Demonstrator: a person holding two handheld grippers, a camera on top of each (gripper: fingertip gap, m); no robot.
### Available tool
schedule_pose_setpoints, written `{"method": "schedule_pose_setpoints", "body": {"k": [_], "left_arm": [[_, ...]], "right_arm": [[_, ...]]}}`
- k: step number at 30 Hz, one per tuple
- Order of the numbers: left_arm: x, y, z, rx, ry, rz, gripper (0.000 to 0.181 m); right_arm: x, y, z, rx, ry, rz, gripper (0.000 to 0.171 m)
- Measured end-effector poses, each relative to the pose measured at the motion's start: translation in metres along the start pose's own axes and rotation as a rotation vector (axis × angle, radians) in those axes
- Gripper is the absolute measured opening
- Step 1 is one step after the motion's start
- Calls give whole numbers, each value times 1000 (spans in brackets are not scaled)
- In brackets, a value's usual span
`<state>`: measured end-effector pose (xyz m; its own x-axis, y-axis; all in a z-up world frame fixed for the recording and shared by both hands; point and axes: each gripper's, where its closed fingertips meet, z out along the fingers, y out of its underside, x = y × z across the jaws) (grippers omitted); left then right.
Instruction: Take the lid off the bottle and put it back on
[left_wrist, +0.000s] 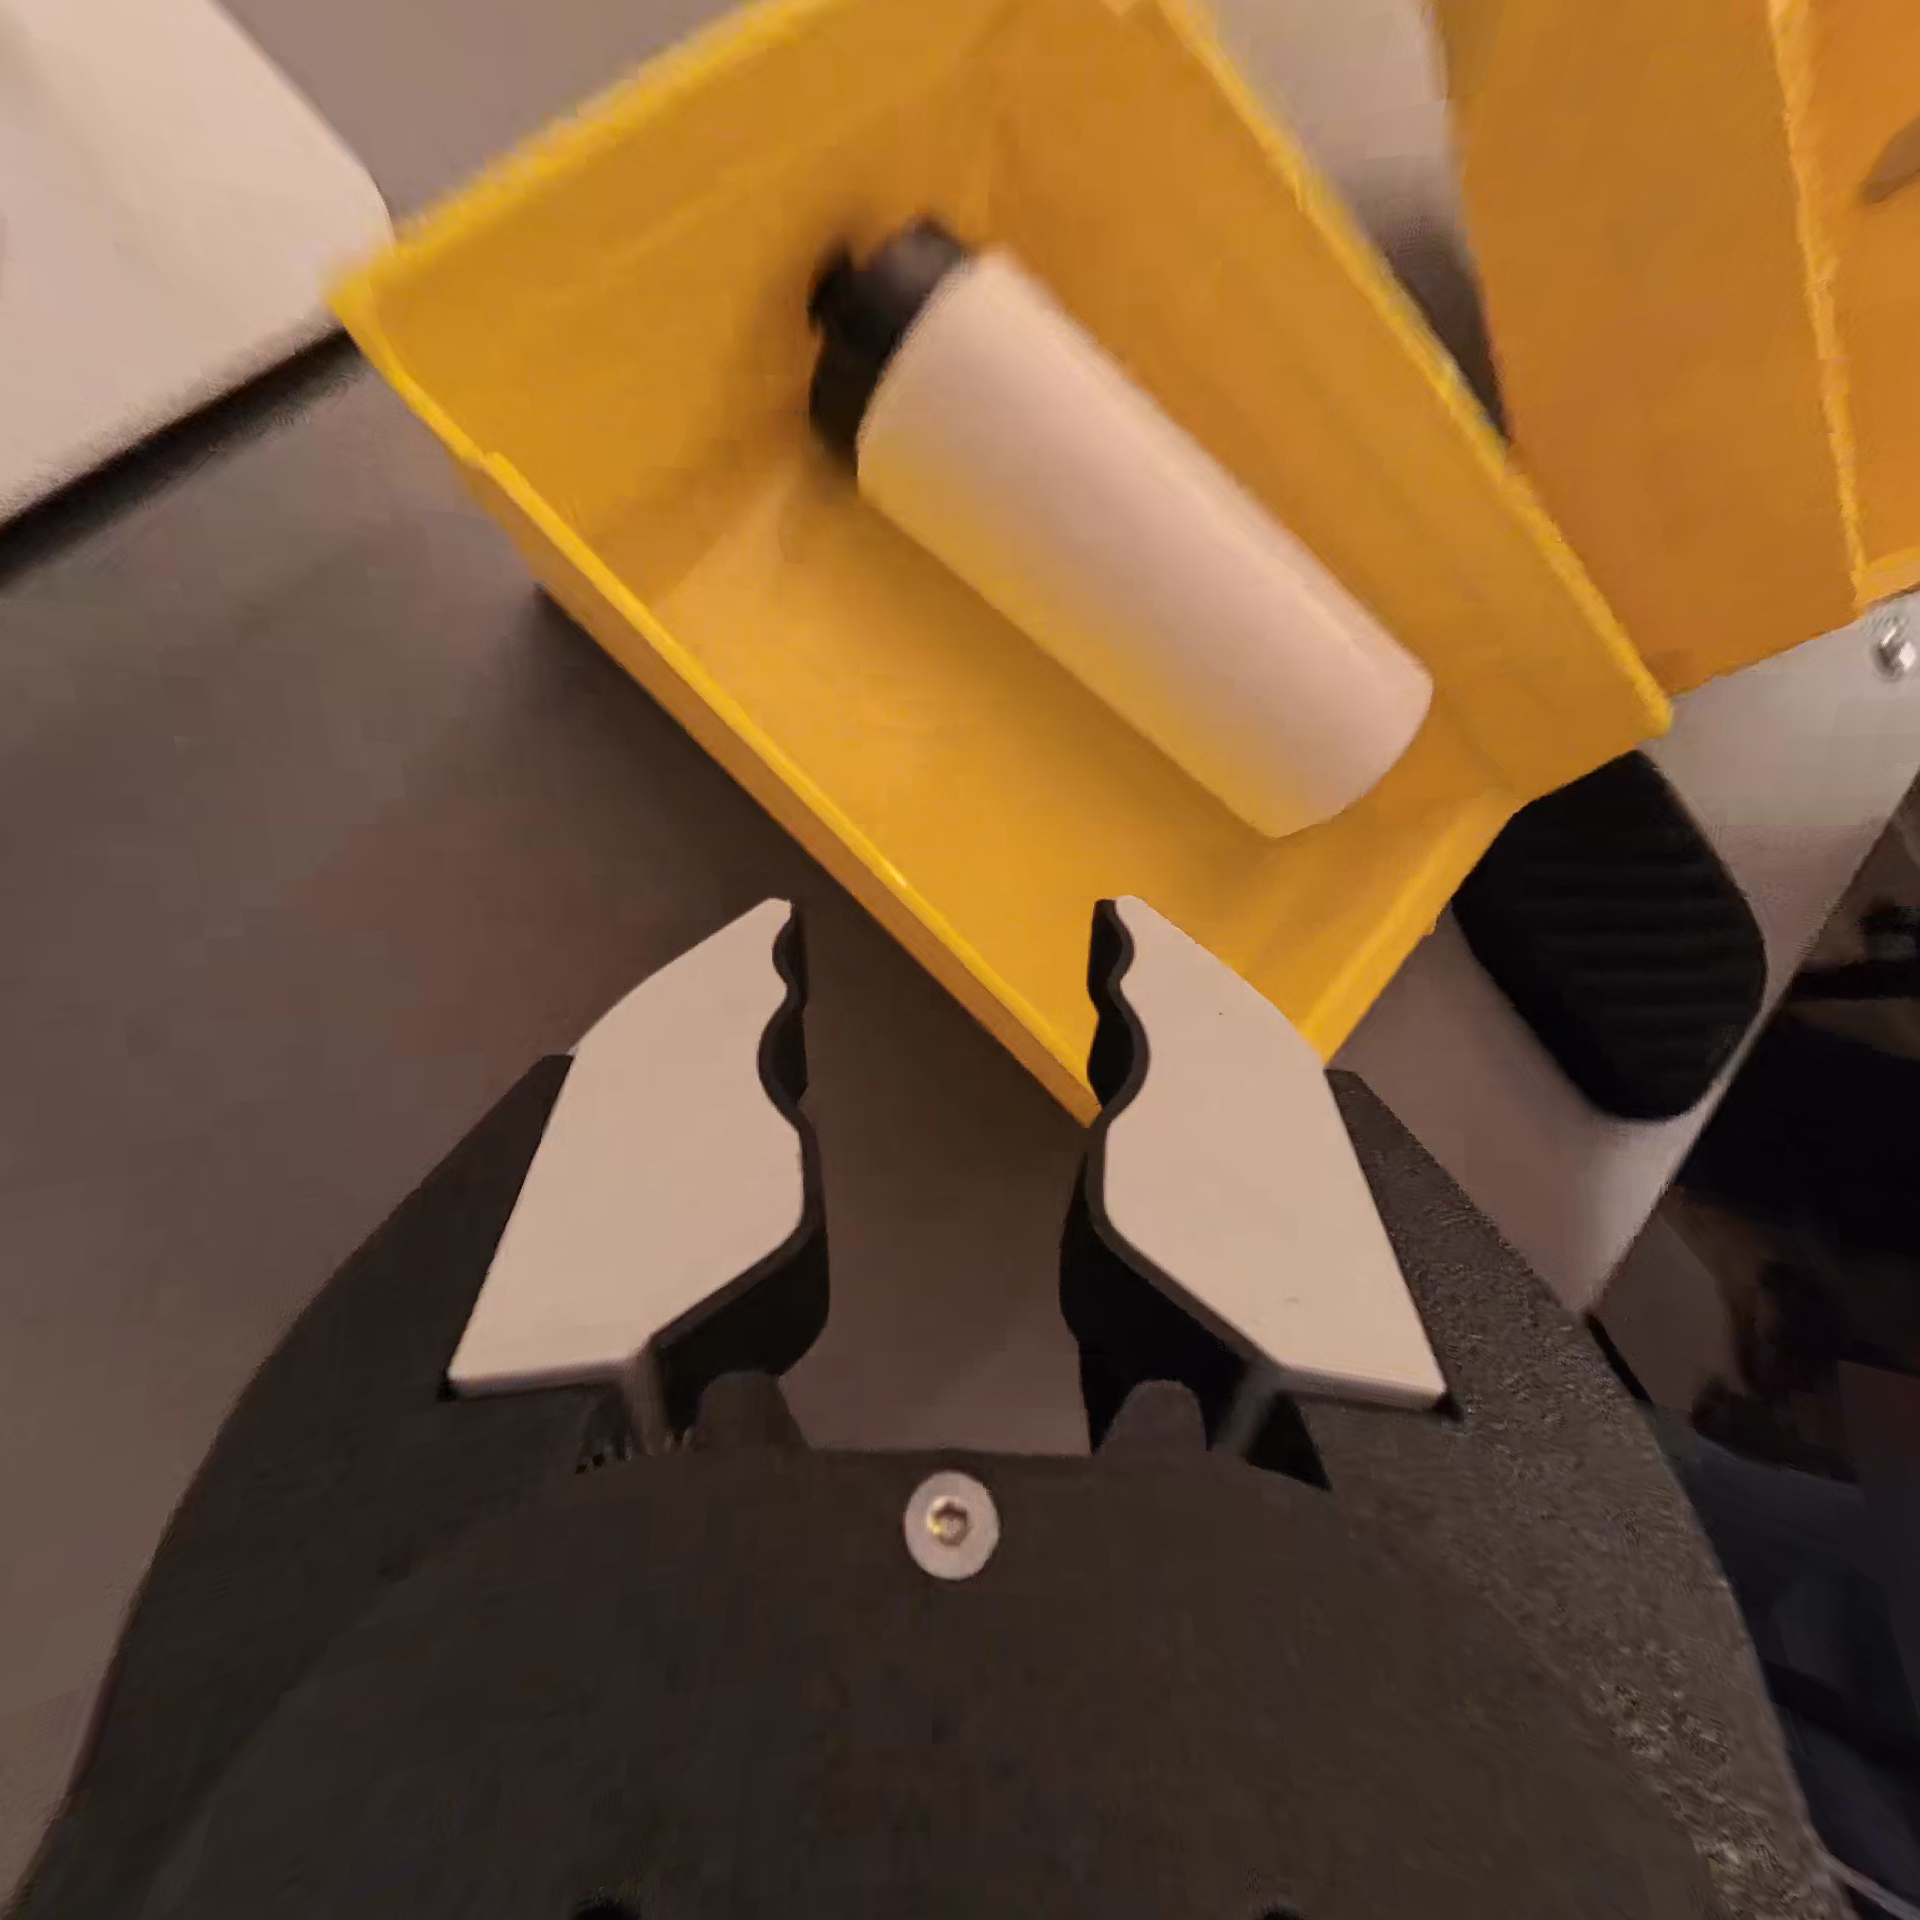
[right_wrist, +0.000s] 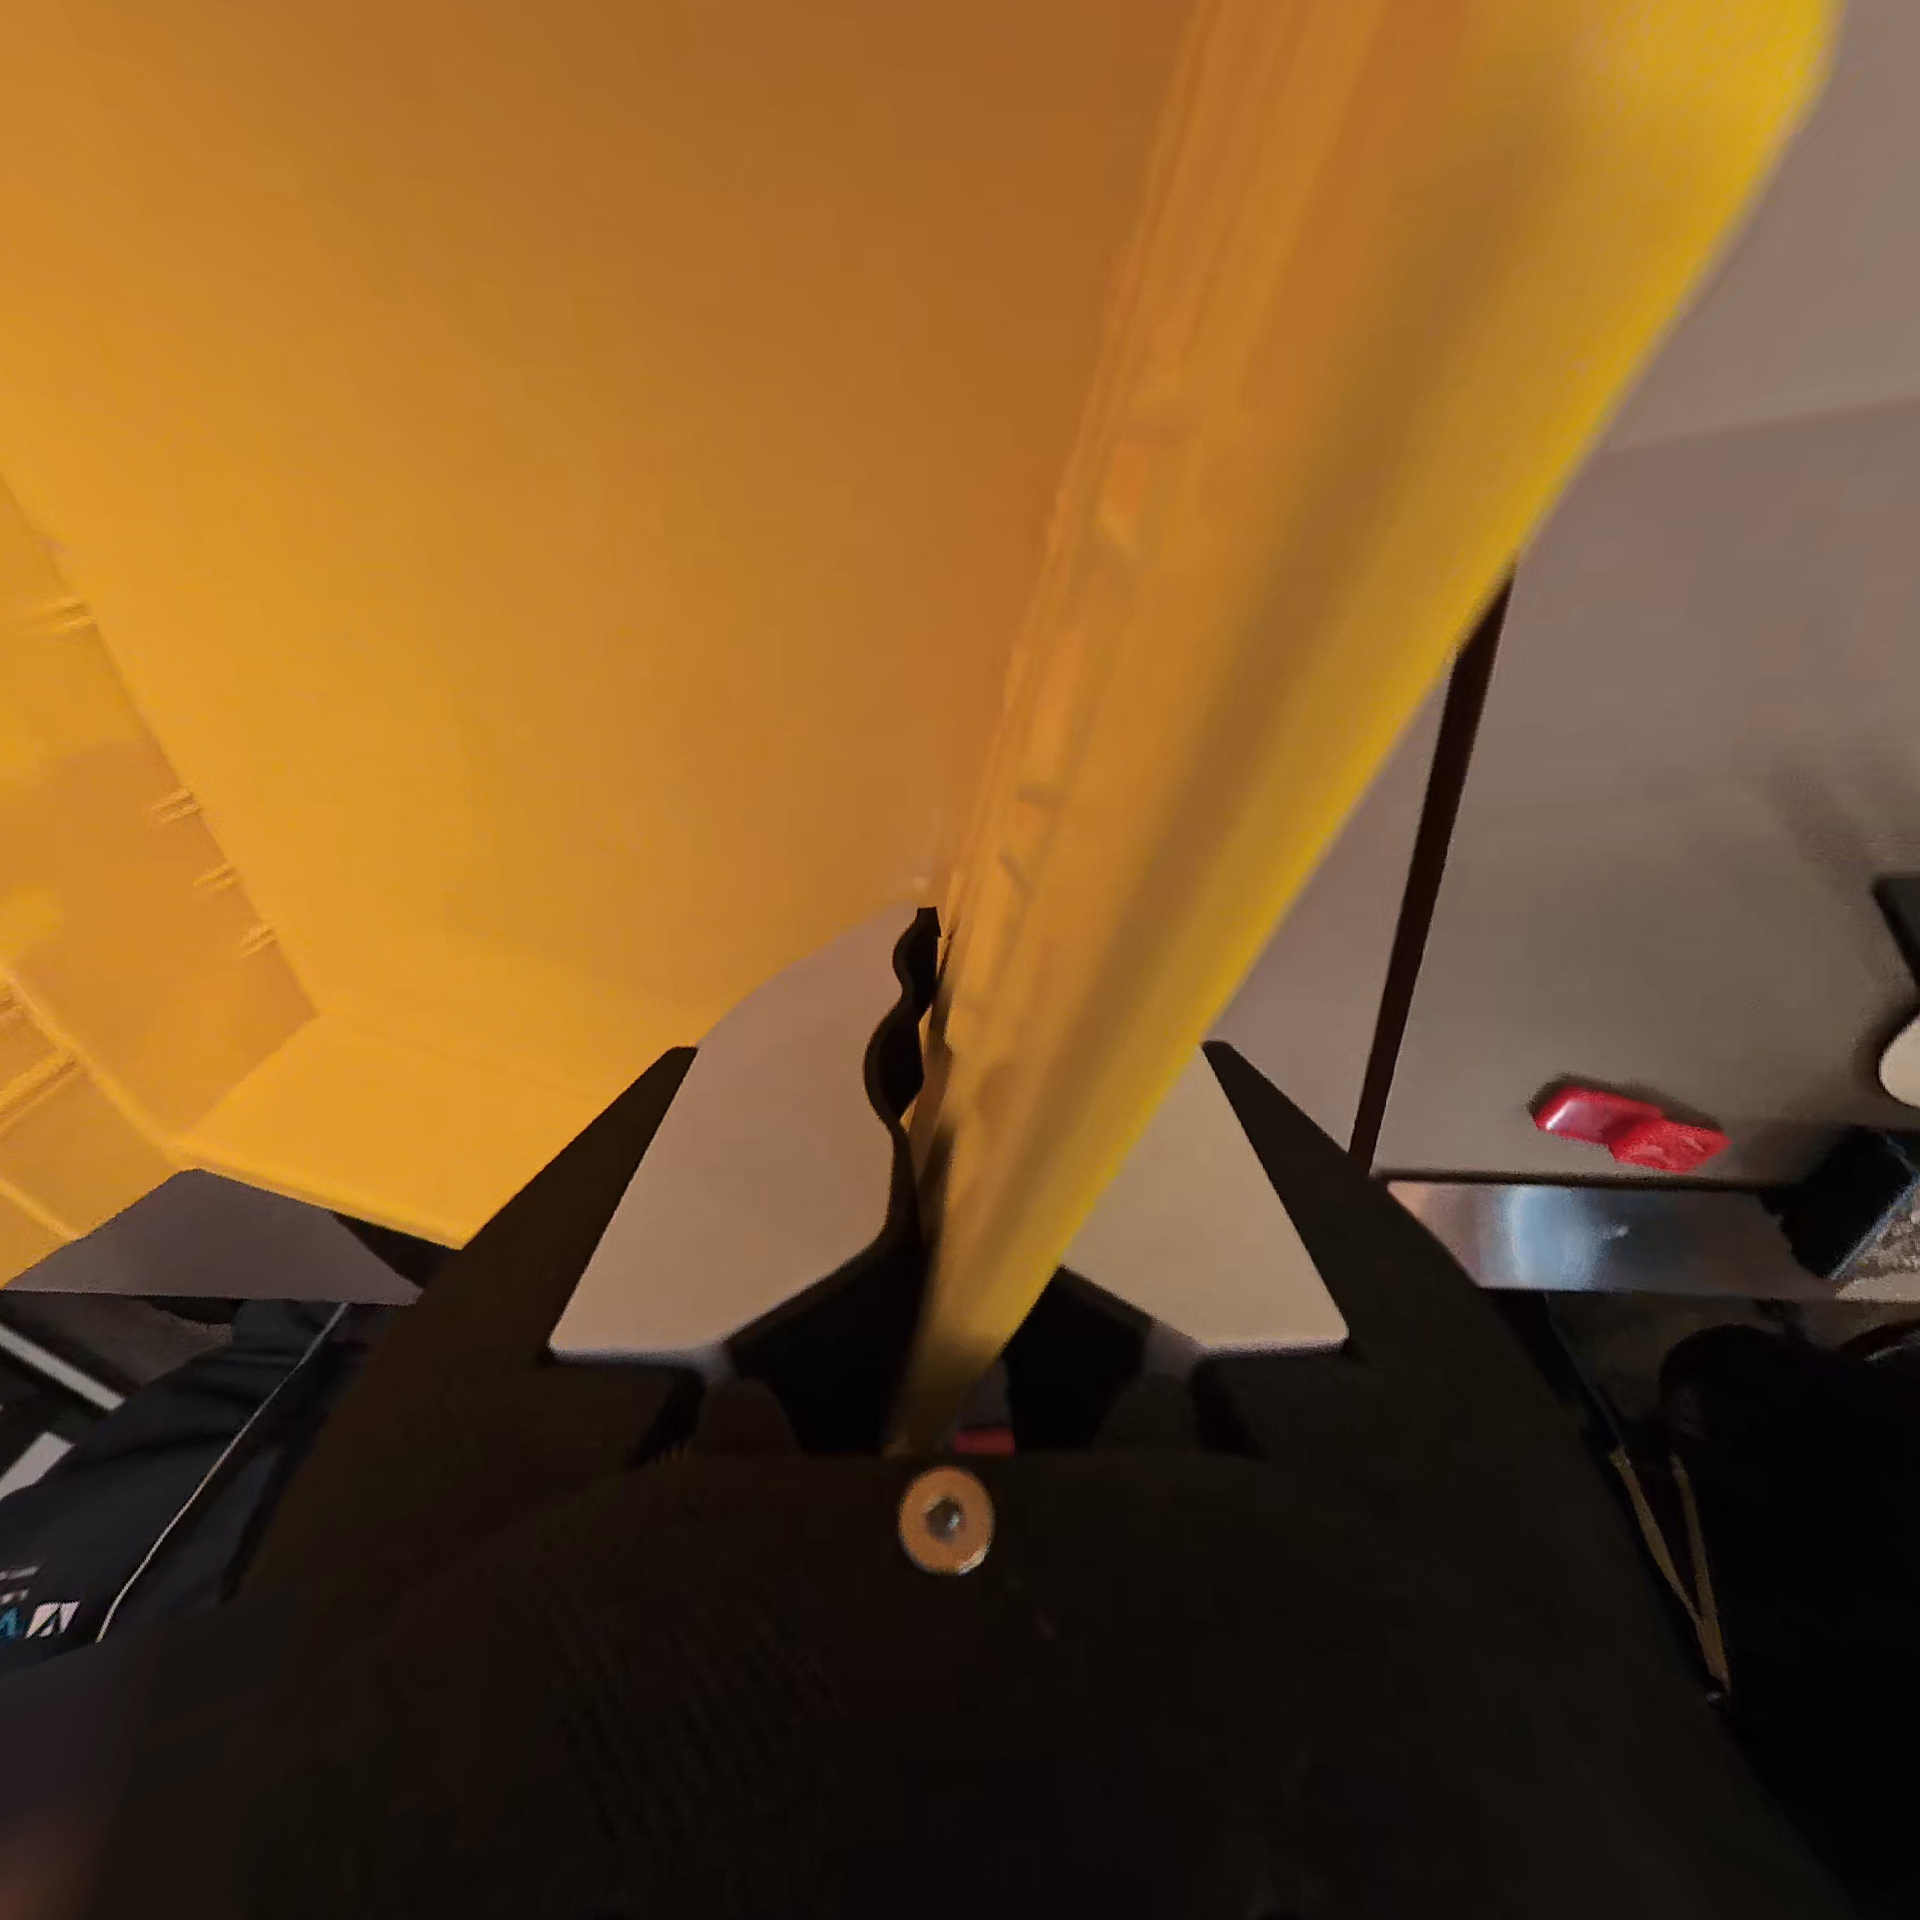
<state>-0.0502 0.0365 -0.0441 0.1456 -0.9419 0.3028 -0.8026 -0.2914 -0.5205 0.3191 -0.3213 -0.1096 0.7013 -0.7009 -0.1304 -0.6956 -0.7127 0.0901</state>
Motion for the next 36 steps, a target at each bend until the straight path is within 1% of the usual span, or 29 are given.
{"method": "schedule_pose_setpoints", "body": {"k": [1,2,3,6,8,9,10,15,17,21,23,26,30,36], "left_arm": [[-2,7,9,-112,3,-39,55],[-5,14,16,-208,-11,-84,55],[-7,19,23,-274,-24,-104,55],[-22,23,41,-361,-100,-116,44],[-21,29,52,-439,-73,-142,42],[-16,28,56,-455,-35,-180,35],[-15,26,58,-467,-23,-205,26],[-30,24,54,-587,-122,-195,13],[-40,25,50,-594,-130,-227,10],[-72,29,34,-542,-159,-288,6],[-94,38,20,-524,-179,-306,5],[-132,58,-9,-512,-264,-333,5],[-172,90,-46,-484,-299,-424,4],[-209,125,-84,-397,-301,-512,4]], "right_arm": [[-1,-2,4,-1,-1,-9,7],[-2,-5,8,-3,-1,-19,7],[-3,-7,12,-5,0,-28,7],[-7,-12,20,-13,8,-54,7],[-12,-14,25,-25,13,-69,7],[-15,-15,27,-31,13,-76,7],[-18,-17,28,-37,11,-82,7],[-46,-22,36,-59,-46,-105,7],[-60,-25,40,-63,-78,-112,7],[-92,-31,52,-74,-129,-155,7],[-112,-33,60,-91,-163,-175,8],[-140,-39,68,-97,-194,-204,8],[-171,-45,71,-104,-176,-241,8],[-202,-46,74,-132,-73,-278,9]]}}
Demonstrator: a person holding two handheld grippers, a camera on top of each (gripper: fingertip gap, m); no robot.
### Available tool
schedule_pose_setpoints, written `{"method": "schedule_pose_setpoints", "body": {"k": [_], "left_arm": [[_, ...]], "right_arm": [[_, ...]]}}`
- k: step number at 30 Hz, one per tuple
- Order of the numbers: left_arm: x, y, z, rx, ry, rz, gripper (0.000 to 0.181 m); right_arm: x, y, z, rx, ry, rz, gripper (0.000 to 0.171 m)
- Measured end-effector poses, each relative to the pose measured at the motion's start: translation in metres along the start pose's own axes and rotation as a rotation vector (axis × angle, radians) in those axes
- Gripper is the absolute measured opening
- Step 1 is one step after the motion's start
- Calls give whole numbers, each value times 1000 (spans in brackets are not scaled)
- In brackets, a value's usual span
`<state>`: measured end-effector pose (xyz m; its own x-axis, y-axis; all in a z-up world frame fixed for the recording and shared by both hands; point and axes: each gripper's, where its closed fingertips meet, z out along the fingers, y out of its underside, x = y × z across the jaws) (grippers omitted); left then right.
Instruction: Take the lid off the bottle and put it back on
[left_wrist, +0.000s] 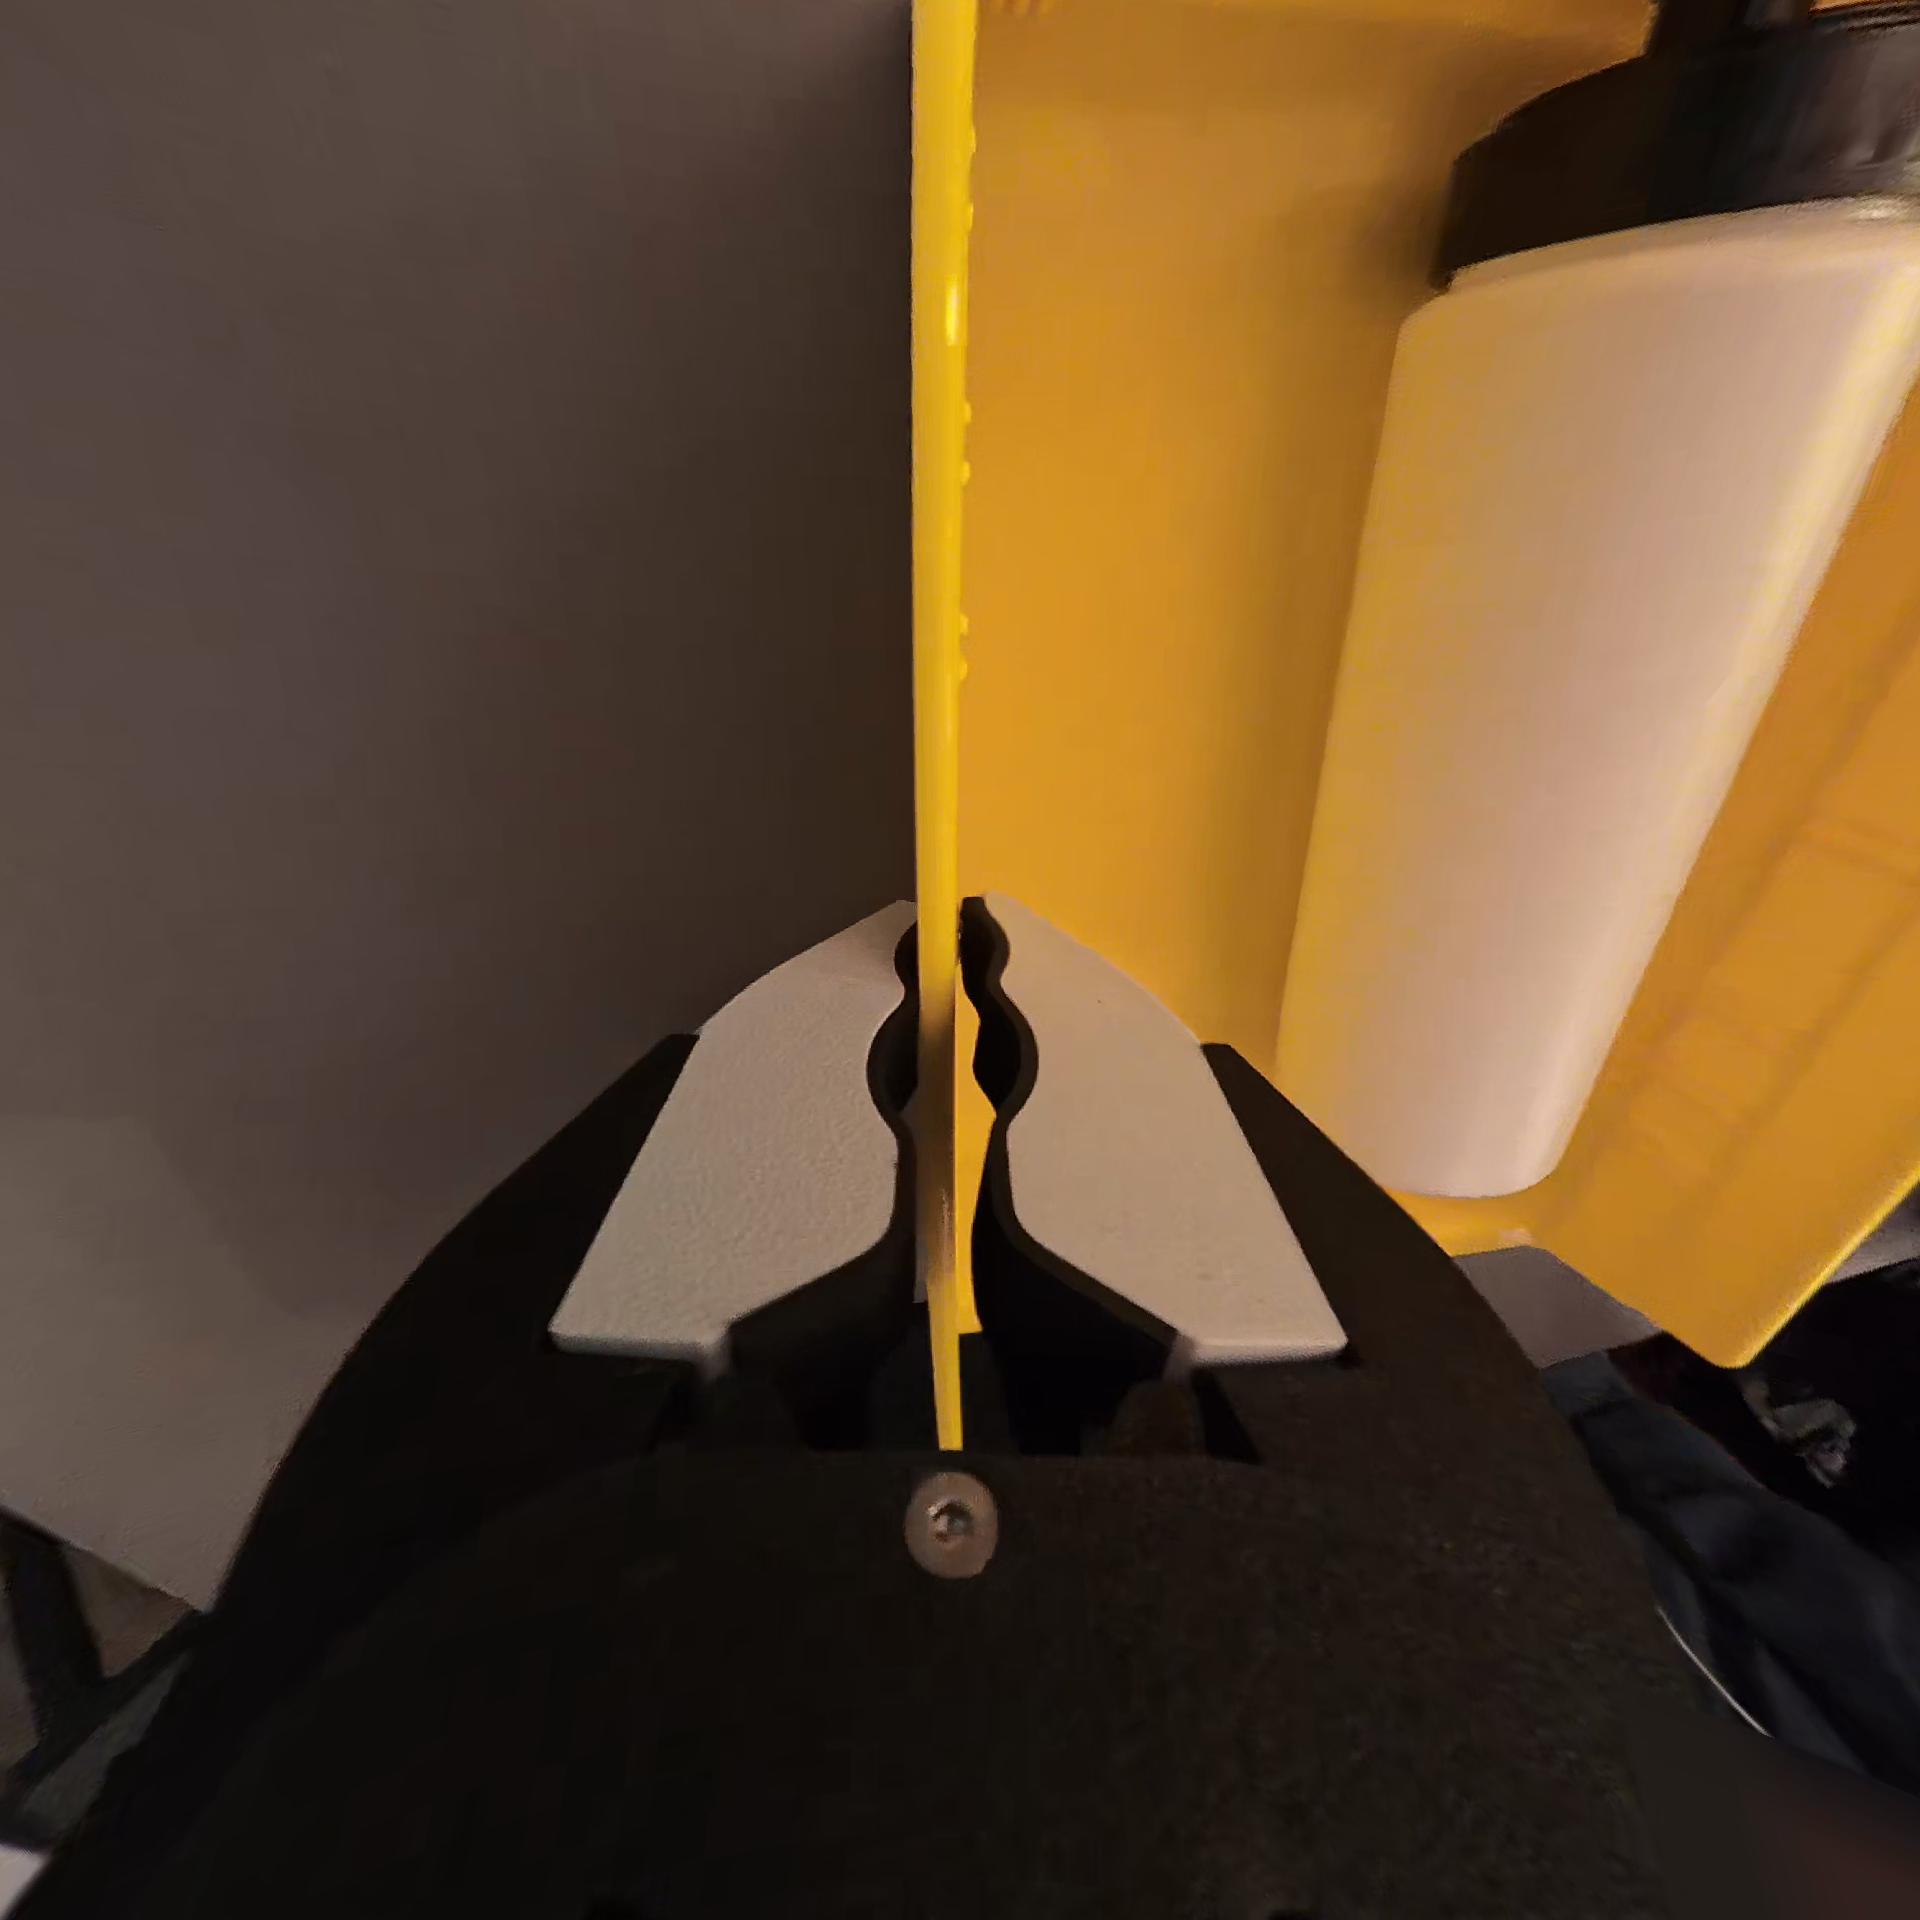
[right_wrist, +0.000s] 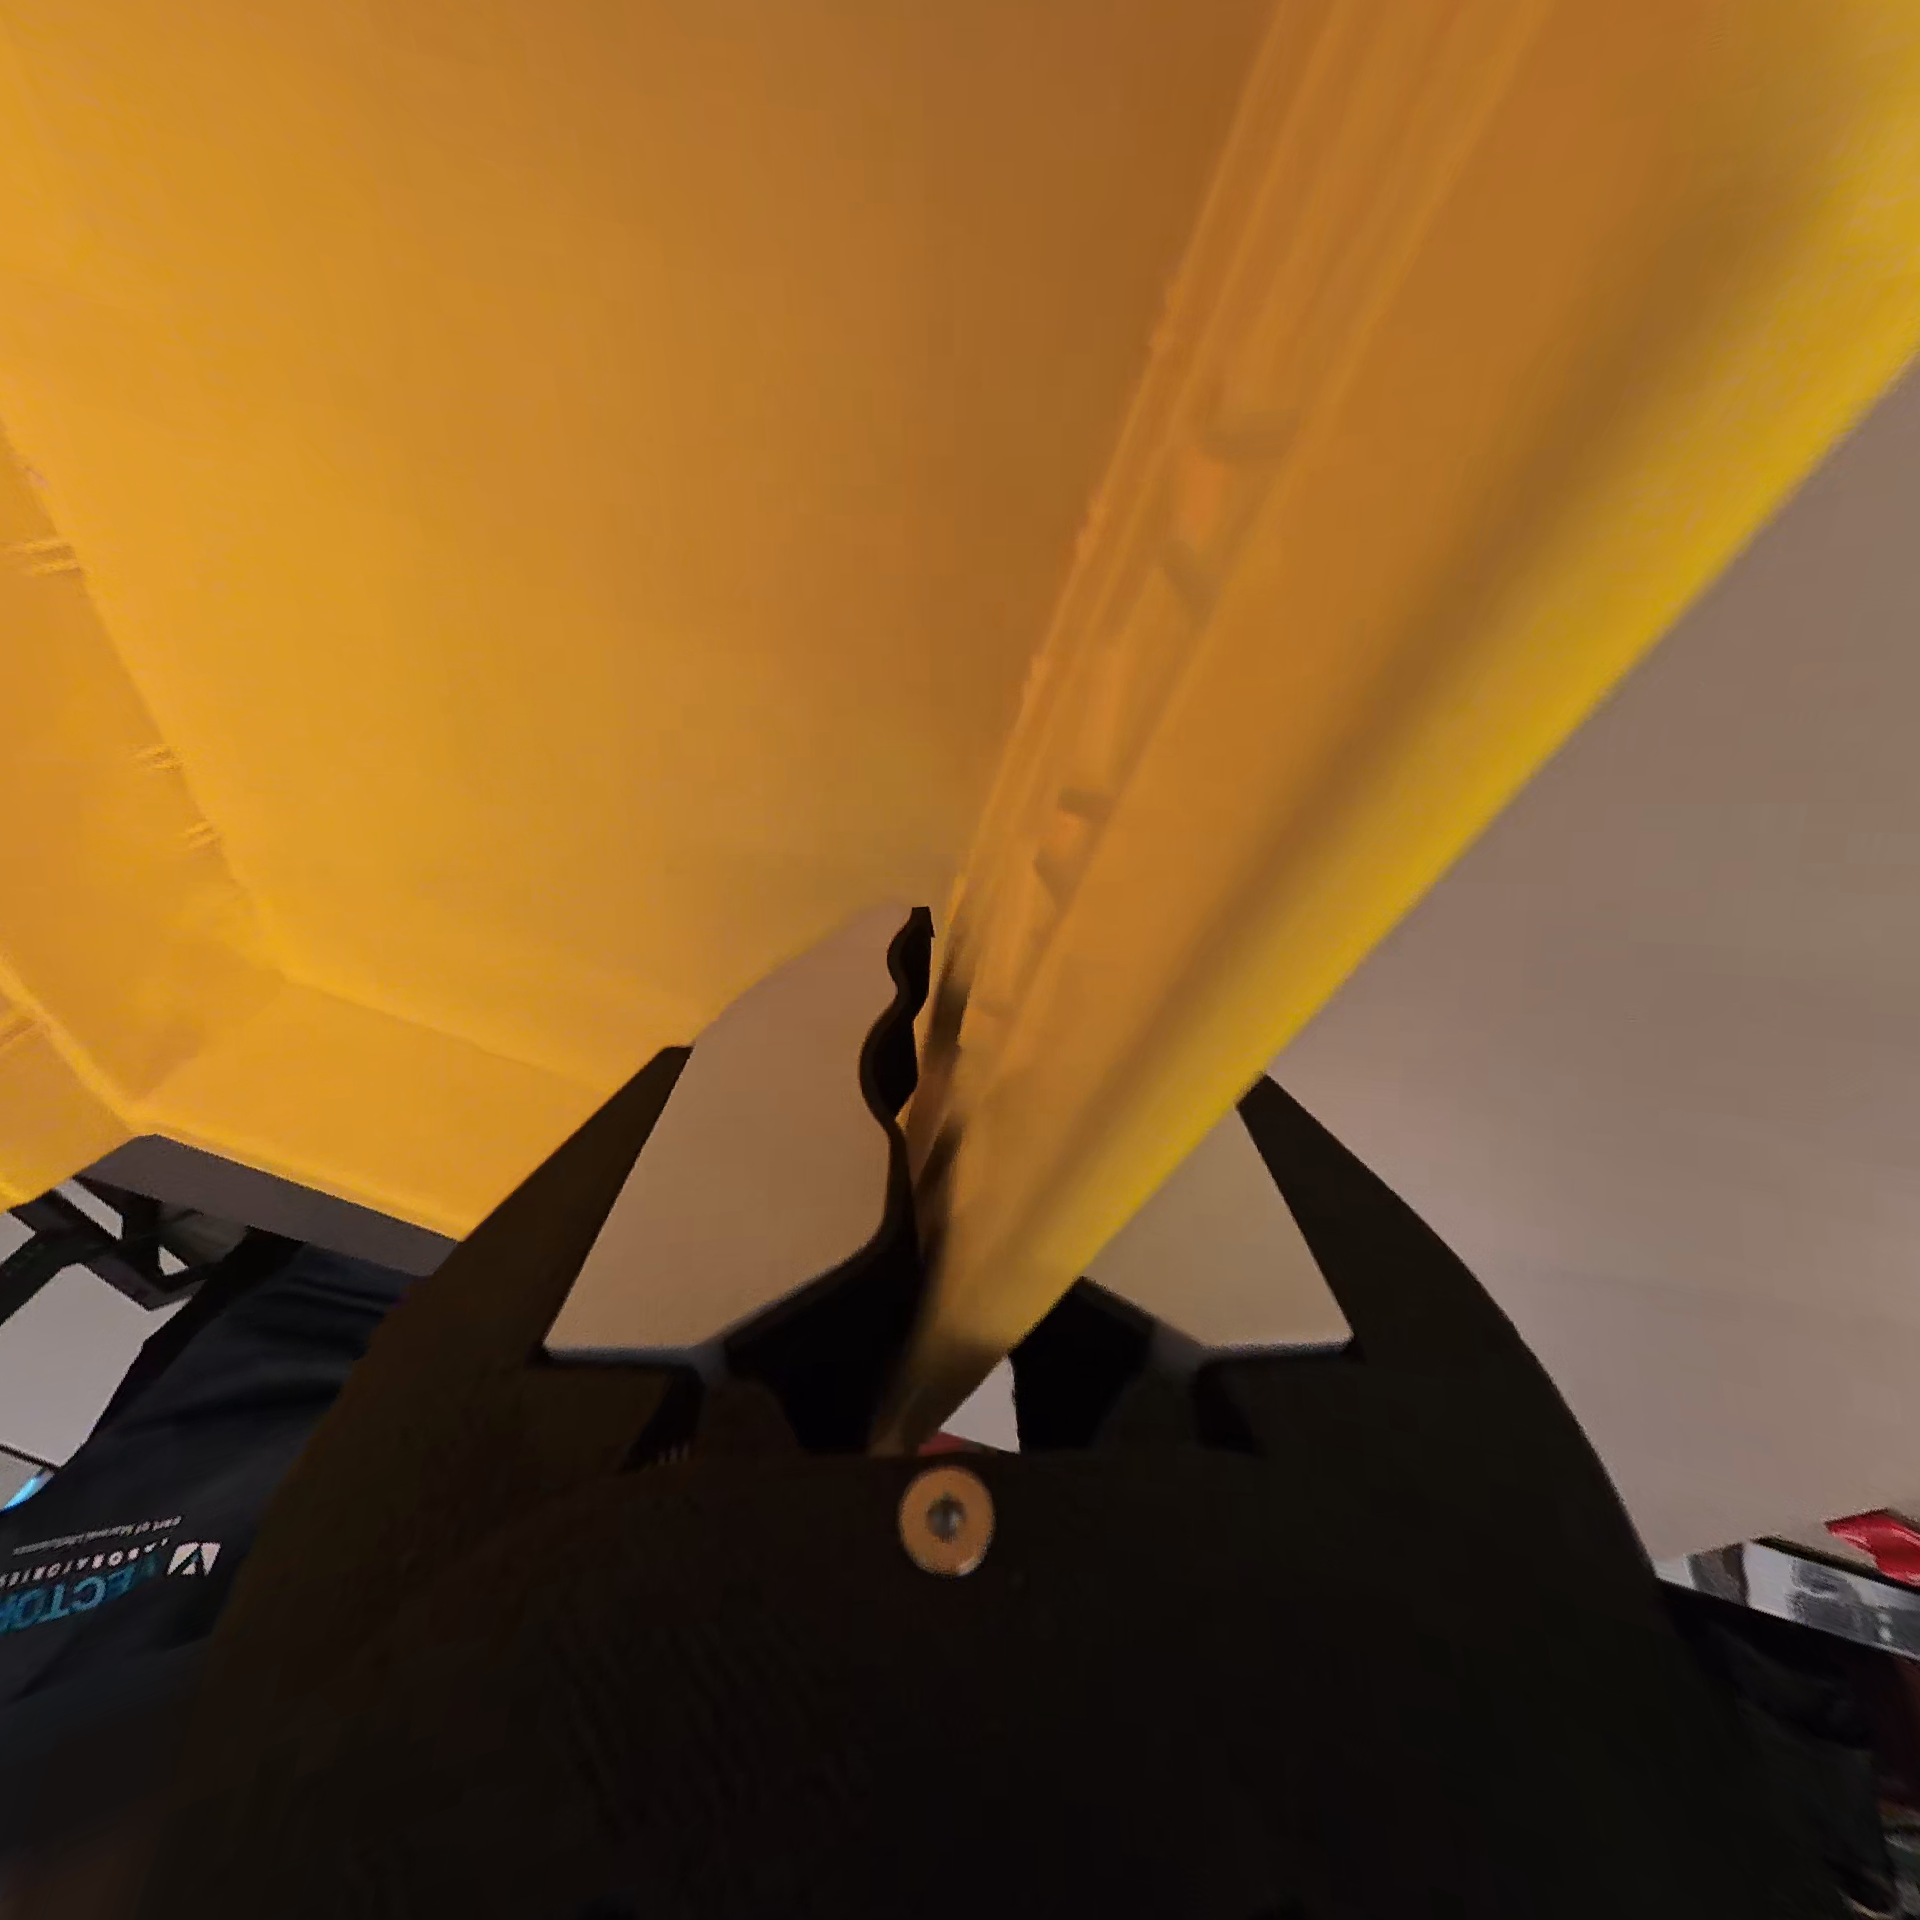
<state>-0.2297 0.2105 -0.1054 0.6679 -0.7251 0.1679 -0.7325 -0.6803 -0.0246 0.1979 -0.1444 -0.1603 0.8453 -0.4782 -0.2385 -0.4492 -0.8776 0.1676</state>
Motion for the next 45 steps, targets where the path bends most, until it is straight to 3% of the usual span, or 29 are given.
{"method": "schedule_pose_setpoints", "body": {"k": [7,18,38,43,45], "left_arm": [[-34,13,-7,35,8,-34,5],[-47,18,-10,68,61,-49,5],[-81,31,-16,117,17,-81,5],[-85,33,-18,152,-9,-79,6],[-85,31,-25,205,-38,-68,19]], "right_arm": [[-10,-8,1,-15,32,-38,7],[0,-17,-2,-26,71,-111,8],[12,-13,-5,-21,71,-136,9],[16,-10,-4,-2,76,-137,29],[17,-12,-7,43,98,-168,34]]}}
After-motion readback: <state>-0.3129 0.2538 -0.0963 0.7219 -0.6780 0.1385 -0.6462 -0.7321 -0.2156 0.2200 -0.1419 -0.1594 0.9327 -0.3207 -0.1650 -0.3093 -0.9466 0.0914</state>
